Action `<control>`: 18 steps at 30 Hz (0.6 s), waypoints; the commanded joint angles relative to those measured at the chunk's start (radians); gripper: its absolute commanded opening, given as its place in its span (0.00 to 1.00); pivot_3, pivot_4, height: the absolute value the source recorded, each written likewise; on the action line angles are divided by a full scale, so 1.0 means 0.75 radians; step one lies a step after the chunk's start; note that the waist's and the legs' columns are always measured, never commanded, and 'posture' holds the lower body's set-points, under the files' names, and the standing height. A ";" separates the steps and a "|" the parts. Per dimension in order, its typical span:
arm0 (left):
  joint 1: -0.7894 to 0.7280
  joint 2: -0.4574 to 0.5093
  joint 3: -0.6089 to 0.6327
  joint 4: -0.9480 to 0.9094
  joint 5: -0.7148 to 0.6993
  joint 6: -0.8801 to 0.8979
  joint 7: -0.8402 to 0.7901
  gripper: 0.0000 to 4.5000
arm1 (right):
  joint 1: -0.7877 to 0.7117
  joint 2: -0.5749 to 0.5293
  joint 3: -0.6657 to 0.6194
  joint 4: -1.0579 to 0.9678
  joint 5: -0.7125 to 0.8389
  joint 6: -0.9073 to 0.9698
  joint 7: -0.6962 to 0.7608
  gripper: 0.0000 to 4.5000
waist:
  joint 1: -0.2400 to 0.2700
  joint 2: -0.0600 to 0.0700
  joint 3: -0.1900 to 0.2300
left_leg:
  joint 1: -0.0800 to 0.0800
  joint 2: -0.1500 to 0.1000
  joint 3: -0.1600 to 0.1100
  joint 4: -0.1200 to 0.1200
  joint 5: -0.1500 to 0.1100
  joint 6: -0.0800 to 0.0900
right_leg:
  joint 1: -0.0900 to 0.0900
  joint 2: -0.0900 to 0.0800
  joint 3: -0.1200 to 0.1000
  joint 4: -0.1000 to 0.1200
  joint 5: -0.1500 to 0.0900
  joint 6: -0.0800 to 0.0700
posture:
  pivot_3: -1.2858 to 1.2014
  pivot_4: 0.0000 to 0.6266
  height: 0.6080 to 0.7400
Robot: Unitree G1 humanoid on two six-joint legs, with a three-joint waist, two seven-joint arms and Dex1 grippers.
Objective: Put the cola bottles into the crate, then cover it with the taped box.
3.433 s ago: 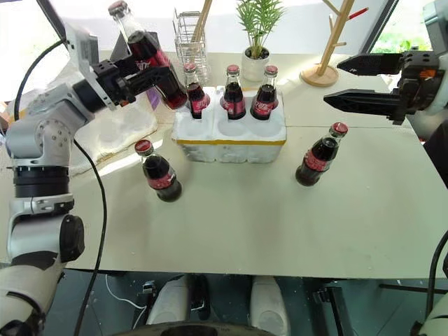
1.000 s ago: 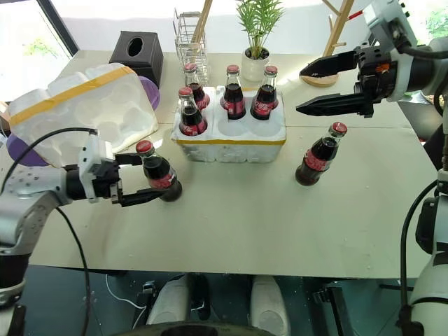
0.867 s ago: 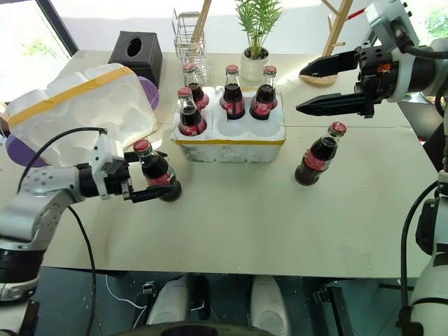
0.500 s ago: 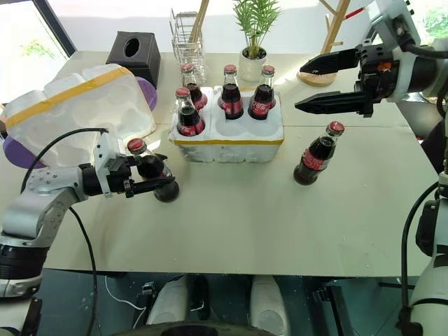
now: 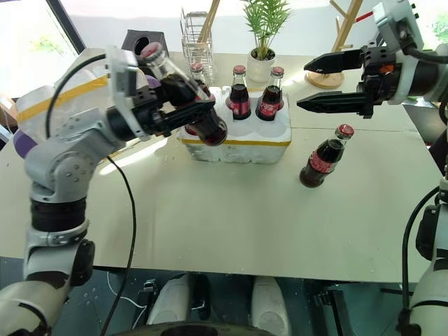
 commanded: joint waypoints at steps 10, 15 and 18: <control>-0.200 -0.309 -0.140 0.144 0.375 -0.086 0.435 0.57 | 0.080 -0.035 -0.108 -0.128 0.076 0.033 -0.069 1.00 | 0.005 0.000 0.000 | -0.001 0.000 -0.002 0.003 -0.001 0.001 | 0.001 0.001 0.000 0.000 0.000 0.000 | 0.52 0.24 1.00; -0.279 -0.418 -0.143 0.294 0.466 -0.048 0.581 0.57 | 0.103 -0.037 -0.122 -0.139 0.091 0.036 -0.091 1.00 | 0.004 -0.001 0.000 | -0.001 0.000 -0.002 0.003 -0.001 0.002 | 0.001 0.001 0.000 0.000 0.000 0.000 | 0.52 0.24 1.00; -0.324 -0.446 -0.183 0.401 0.532 -0.020 0.613 0.57 | 0.111 -0.036 -0.125 -0.146 0.099 0.035 -0.108 1.00 | 0.004 -0.001 0.000 | -0.001 0.000 -0.002 0.004 -0.001 0.002 | 0.001 0.001 0.000 0.000 0.000 0.000 | 0.52 0.24 1.00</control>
